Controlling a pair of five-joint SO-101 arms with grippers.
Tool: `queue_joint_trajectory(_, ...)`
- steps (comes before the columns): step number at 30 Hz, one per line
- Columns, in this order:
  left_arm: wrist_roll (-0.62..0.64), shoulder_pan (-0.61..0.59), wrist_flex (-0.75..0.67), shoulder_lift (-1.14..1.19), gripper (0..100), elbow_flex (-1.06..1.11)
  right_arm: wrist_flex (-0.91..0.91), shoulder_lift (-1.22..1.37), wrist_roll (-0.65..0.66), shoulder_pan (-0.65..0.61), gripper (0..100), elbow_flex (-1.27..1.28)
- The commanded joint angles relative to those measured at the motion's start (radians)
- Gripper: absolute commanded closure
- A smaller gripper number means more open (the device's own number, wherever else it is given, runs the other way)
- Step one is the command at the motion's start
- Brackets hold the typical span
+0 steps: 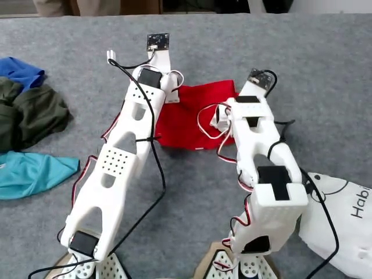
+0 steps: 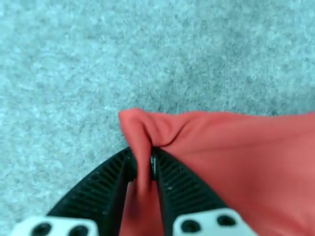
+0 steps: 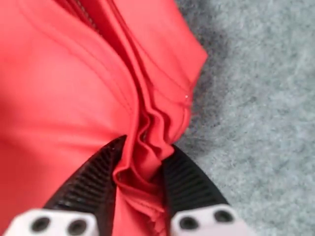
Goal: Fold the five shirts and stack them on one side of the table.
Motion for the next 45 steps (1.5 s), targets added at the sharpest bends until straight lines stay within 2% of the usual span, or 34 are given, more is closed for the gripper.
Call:
queue_joint_trajectory(1,-0.008,0.011,0.025,-0.025,98,-0.077,0.058,-0.093,0.008,0.013,99.4,-0.005)
queue_joint_trajectory(4,-0.006,0.012,0.077,-0.027,98,-0.132,0.084,-0.214,0.009,0.039,99.4,0.001)
queue_joint_trajectory(8,0.058,0.035,0.169,-0.125,98,-0.127,0.146,-0.372,0.011,0.088,99.4,0.001)
queue_joint_trajectory(14,0.121,0.14,0.216,-0.311,98,-0.126,0.299,-0.582,0.081,0.205,99.5,0.015)
queue_joint_trajectory(24,0.227,0.456,0.261,-0.435,98,-0.124,0.381,-0.966,0.315,0.69,99.5,0.188)
queue_joint_trajectory(30,0.276,0.611,0.169,-0.433,98,-0.12,0.368,-1.13,0.419,1.02,99.4,0.325)
queue_joint_trajectory(34,0.287,0.698,0.087,-0.432,98,-0.118,0.284,-1.161,0.476,1.211,99.4,0.414)
queue_joint_trajectory(40,0.284,0.796,0.043,-0.387,98,-0.12,0.114,-1.155,0.529,1.409,99.4,0.522)
queue_joint_trajectory(45,0.284,0.807,-0.008,-0.338,98,-0.124,0.021,-1.153,0.531,1.474,99.0,0.559)
